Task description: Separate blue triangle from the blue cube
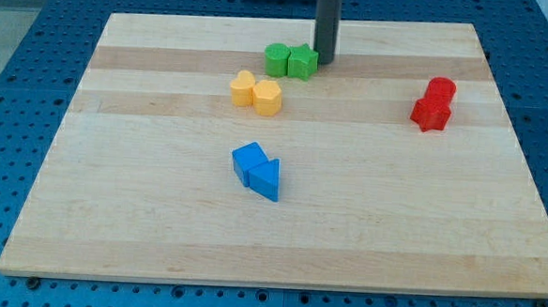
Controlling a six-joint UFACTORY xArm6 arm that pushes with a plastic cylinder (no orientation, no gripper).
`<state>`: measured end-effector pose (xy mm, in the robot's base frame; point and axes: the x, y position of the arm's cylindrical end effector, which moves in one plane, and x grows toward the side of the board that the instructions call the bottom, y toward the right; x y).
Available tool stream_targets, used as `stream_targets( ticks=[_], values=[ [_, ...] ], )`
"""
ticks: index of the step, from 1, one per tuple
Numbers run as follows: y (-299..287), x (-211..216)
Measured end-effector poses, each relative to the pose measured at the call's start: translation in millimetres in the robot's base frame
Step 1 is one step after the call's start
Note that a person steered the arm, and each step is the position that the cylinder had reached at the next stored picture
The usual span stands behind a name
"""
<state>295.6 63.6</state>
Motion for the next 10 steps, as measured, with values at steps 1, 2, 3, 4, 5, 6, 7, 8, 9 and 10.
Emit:
stream_targets(
  ticks=[1,2,3,4,5,6,7,8,9,10],
  values=[
    [32.0,56.0],
    [23.0,98.9],
    [22.8,147.6],
    [19.7,185.5],
    [-39.4,202.0],
    [-101.5,231.7],
    [-156.4,256.2],
    [-156.6,258.3],
    [-164.9,257.8],
    [-188.3,257.8]
  ],
)
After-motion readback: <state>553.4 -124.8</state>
